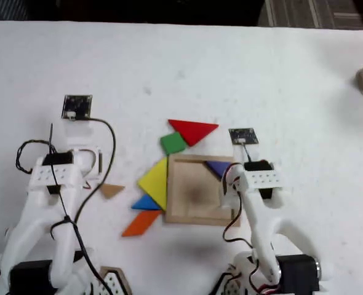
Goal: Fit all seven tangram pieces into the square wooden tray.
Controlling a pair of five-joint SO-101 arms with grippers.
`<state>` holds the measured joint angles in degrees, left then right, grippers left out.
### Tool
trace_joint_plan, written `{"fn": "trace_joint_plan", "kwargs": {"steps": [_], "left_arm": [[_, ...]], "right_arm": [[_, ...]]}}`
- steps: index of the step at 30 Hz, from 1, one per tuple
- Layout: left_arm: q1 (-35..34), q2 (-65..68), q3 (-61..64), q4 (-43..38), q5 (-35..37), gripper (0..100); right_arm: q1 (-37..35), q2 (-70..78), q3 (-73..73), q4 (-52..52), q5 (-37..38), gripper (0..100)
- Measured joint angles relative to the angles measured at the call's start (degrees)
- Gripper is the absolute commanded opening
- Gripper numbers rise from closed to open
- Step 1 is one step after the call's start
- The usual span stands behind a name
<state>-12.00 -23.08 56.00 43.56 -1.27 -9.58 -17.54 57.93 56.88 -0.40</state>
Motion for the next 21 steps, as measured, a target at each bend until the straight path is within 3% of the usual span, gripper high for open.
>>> {"fn": "trace_joint_plan", "kwargs": {"steps": [5,11,14,21], "left_arm": [[0.0,0.0,0.0,0.0,0.0,2],[0.0,0.0,0.0,-0.09,0.0,2],[0.0,0.0,0.0,-0.18,0.0,2],[1.41,0.0,0.09,-0.18,0.09,2]], "right_arm": [[-1.76,-0.09,0.0,0.35,-0.35,29.9],[-1.76,0.09,-0.26,1.32,0.0,30.4],[-1.14,-2.55,0.35,5.36,3.96,30.4],[8.26,-17.41,5.27,8.97,10.02,30.4]]}}
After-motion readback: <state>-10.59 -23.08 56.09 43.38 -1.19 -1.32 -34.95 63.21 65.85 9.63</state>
